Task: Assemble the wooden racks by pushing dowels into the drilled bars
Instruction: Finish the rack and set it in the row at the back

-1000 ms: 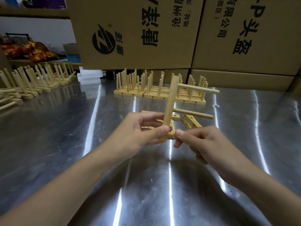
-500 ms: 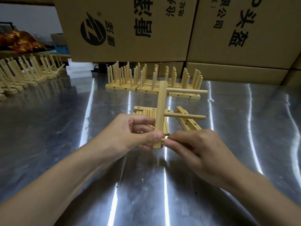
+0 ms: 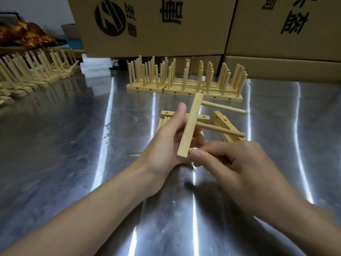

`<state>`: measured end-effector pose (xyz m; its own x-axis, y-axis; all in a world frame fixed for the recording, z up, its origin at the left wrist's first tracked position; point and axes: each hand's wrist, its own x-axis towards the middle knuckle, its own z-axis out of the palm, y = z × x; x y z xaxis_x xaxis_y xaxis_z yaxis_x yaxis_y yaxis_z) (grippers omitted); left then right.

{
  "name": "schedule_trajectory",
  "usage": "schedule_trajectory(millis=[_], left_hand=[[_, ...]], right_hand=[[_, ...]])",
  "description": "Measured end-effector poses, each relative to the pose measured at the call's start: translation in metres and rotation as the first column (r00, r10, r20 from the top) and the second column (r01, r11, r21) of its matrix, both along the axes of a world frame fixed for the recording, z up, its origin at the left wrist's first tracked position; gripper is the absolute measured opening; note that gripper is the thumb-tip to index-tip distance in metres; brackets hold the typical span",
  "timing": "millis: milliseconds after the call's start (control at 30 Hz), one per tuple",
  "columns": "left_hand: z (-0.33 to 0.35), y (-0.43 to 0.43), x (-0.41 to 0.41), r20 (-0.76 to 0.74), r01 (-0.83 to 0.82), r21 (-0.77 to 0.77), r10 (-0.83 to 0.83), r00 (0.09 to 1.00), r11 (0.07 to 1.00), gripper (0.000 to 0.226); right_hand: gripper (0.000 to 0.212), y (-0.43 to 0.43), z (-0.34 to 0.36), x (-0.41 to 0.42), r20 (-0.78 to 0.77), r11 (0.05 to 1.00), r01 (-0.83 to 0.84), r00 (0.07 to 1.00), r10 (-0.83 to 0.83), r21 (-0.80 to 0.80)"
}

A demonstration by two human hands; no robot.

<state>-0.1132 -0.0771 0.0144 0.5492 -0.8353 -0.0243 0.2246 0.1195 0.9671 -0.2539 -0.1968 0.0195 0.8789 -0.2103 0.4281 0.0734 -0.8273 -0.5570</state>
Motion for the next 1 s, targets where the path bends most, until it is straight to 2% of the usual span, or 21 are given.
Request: schedule_trajectory(millis=[67,167,267,433,567,667,700,767,833,867,933,1000], left_hand=[[0.005,-0.003,-0.012,-0.113,-0.028,-0.082,0.019,0.993,0.996,0.064],[0.007,0.003,-0.021,-0.128,-0.065,-0.197,0.040,0.991,0.978,0.056],[0.005,0.011,-0.023,-0.063,-0.044,-0.226,0.030,0.998,0.973,0.051],[0.000,0.019,-0.019,0.107,-0.005,-0.160,0.022,0.994,0.987,0.049],[-0.004,0.017,-0.018,0.155,-0.004,-0.153,0.028,0.988,0.988,0.048],[-0.007,0.015,-0.015,0.199,0.026,-0.166,0.007,0.980,0.986,0.045],[-0.010,0.014,-0.014,0.215,0.038,-0.168,-0.001,0.977,0.985,0.042],[-0.016,0.012,-0.007,0.240,0.017,-0.177,0.026,0.970,0.984,0.036],[-0.020,0.012,-0.006,0.188,-0.047,-0.168,0.078,0.979,0.985,0.033],[-0.021,0.011,-0.005,0.140,-0.074,-0.143,0.094,0.986,0.987,0.034],[-0.017,0.010,-0.003,0.056,-0.107,-0.088,0.112,0.992,0.990,0.036],[-0.013,0.007,-0.002,0.033,-0.126,-0.054,0.127,0.991,0.991,0.040]], right_hand=[[0.039,0.009,0.001,0.000,0.007,0.987,-0.019,1.000,0.021,-0.157],[0.041,0.013,-0.001,-0.001,0.030,0.988,-0.043,0.998,0.048,-0.145],[0.038,0.023,-0.007,-0.001,0.004,0.990,-0.117,0.993,0.117,0.084],[0.031,0.033,-0.013,0.002,0.000,0.907,-0.194,0.978,0.210,0.374],[0.037,0.035,-0.020,0.002,-0.052,0.777,-0.178,0.964,0.261,0.604],[0.038,0.032,-0.016,0.003,-0.077,0.694,-0.172,0.947,0.313,0.699],[0.038,0.030,-0.015,0.004,-0.082,0.702,-0.175,0.945,0.317,0.691],[0.040,0.023,-0.018,0.005,-0.084,0.809,-0.169,0.962,0.259,0.563],[0.041,0.017,-0.022,0.003,-0.103,0.960,-0.120,0.983,0.150,0.254],[0.037,0.013,-0.021,0.001,-0.073,0.993,-0.085,0.993,0.091,0.081],[0.025,0.006,-0.013,-0.004,0.005,0.991,-0.030,1.000,0.031,-0.133],[0.025,0.002,-0.009,-0.004,0.026,0.983,-0.007,1.000,0.012,-0.183]])
